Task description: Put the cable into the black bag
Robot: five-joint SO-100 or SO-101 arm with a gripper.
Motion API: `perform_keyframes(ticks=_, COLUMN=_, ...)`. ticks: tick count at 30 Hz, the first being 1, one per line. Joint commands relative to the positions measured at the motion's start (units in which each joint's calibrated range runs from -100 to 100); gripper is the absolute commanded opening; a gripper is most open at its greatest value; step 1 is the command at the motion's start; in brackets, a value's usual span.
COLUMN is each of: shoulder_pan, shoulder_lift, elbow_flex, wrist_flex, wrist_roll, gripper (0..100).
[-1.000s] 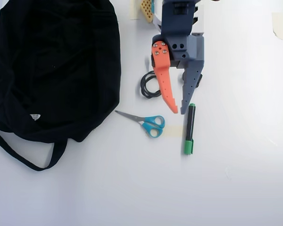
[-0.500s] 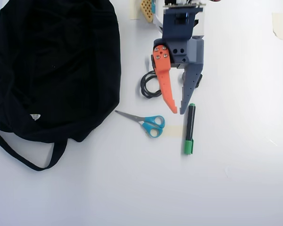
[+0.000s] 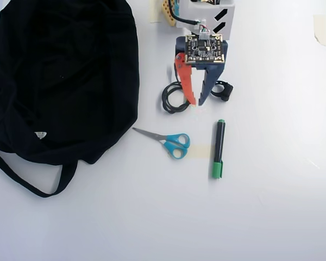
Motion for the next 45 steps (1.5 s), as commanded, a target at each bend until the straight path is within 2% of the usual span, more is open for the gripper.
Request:
perform_keyframes(ticks=1, shoulder_pan=-0.4, shoulder_lift=-1.7, elbow_flex=-2.57, wrist_flex=10.5, wrist_roll=0.31, gripper=2)
perform_keyframes(ticks=10, shoulder_pan=-0.48, shoulder_lift=-1.7, elbow_flex=-2.57, wrist_flex=24.97, wrist_roll=0.36, gripper=2)
perform_keyframes(ticks=14, shoulder_pan=-0.7, shoulder_lift=-1.7, elbow_flex=-2.3, wrist_flex=27.3, wrist_roll=3.4, gripper=2)
perform_keyframes(ticks=22, shoulder_pan=-0.93, shoulder_lift=-1.61, elbow_flex=-1.76, wrist_flex=27.82, wrist_roll=4.87, gripper=2)
perform_keyframes(ticks=33, shoulder_pan=-0.85, shoulder_lift=-0.62, elbow_flex=-1.58, wrist_flex=27.73, wrist_roll=12.26, gripper=3)
perform_keyframes(ticks=43, shoulder_pan=-0.33, shoulder_lift=-0.45, elbow_flex=2.82, wrist_flex=26.95, wrist_roll=14.31, gripper=3)
perform_keyframes(ticks=45, shoulder_pan=-0.33, shoulder_lift=-0.45, elbow_flex=3.27, wrist_flex=26.95, wrist_roll=14.31, gripper=5)
